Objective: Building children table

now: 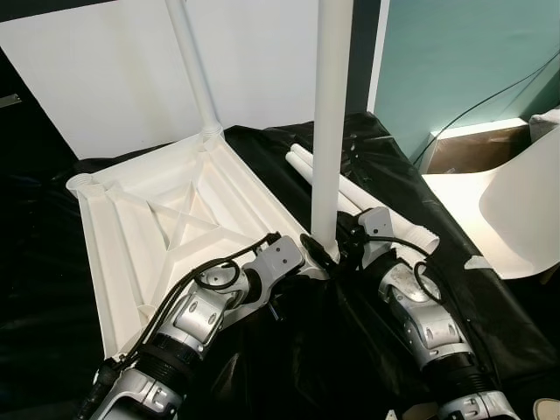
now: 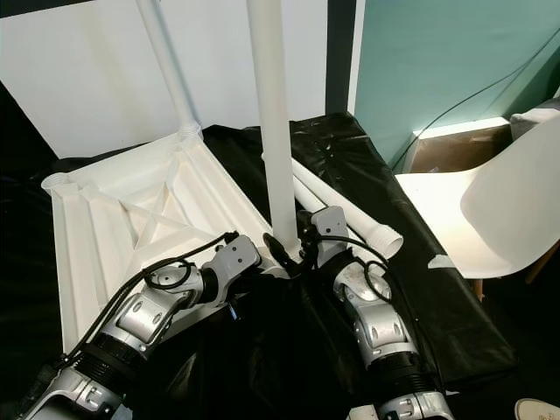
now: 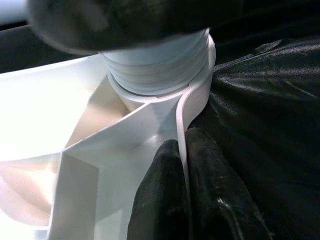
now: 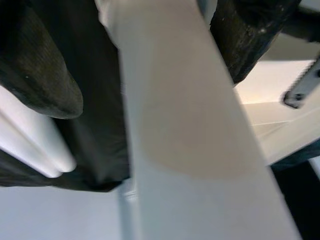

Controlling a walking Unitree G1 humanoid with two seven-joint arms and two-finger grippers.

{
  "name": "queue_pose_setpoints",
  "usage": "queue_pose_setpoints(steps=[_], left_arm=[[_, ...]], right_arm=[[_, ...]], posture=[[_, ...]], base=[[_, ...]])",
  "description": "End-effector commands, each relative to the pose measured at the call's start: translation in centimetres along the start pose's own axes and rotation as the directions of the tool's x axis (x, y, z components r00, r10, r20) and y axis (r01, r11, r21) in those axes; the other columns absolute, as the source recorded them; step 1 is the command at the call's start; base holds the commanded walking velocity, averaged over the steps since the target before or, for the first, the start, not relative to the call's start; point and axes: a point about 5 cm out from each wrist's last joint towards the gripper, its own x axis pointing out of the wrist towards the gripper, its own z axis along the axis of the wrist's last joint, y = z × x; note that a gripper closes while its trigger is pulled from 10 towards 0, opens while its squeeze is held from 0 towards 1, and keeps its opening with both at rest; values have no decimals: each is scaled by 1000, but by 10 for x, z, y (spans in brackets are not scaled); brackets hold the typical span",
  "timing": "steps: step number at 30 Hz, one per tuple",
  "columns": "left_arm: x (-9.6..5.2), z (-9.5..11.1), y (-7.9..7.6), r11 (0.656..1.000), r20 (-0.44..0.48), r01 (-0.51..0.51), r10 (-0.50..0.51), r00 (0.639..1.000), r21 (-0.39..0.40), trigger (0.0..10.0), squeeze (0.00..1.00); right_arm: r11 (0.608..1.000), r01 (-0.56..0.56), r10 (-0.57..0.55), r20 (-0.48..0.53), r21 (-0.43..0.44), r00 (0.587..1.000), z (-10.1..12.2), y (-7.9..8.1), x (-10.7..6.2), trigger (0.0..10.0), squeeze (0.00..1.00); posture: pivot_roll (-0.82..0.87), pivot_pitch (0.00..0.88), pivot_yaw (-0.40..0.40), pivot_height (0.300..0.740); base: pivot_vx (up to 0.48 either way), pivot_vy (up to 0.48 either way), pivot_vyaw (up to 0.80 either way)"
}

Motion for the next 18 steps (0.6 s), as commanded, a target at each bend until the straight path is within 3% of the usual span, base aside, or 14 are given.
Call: queue_pose_setpoints(steps=[1, 3, 5, 7, 9, 10, 14, 18], left_arm=[[9, -32, -21, 991, -106, 106, -114, 988, -79, 10000, 0], [9, -32, -21, 991, -106, 106, -114, 988, -79, 10000, 0], [7, -32, -19, 993, -110, 91, -100, 989, -81, 10000, 0], [7, -32, -19, 993, -110, 91, -100, 989, -81, 10000, 0], [5, -33, -18, 993, -112, 85, -94, 989, -79, 10000, 0], [4, -33, -18, 993, -114, 88, -96, 989, -73, 10000, 0], [5, -30, -20, 993, -107, 98, -105, 989, -61, 10000, 0], [5, -29, -21, 993, -105, 103, -109, 989, -60, 10000, 0]], right_arm=[[995, -96, 96, 5, -8, 995, 7, -2, 6, 10000, 0], [995, -96, 96, 5, -8, 995, 7, -2, 6, 10000, 0], [942, -334, 330, -78, -39, 941, 9, -5, 8, 10000, 0], [942, -334, 330, -78, -39, 941, 9, -5, 8, 10000, 0], [888, -457, 446, -152, -47, 882, 5, -9, 7, 10000, 0], [869, -493, 480, -173, -43, 860, 2, -12, 6, 0, 0], [847, -531, 513, -207, -38, 833, 0, -15, 5, 0, 0], [852, -524, 508, -217, -16, 833, -3, -18, 6, 0, 0]], posture=[[63, 0, 44, 740], [63, 0, 44, 740], [82, 0, 40, 740], [82, 0, 40, 740], [81, 0, 47, 740], [81, 0, 52, 740], [81, 0, 52, 740], [81, 0, 52, 740]], base=[[0, 0, 0], [0, 0, 0], [0, 0, 0], [0, 0, 0], [0, 0, 0], [0, 0, 0], [0, 0, 0], [0, 0, 0]])
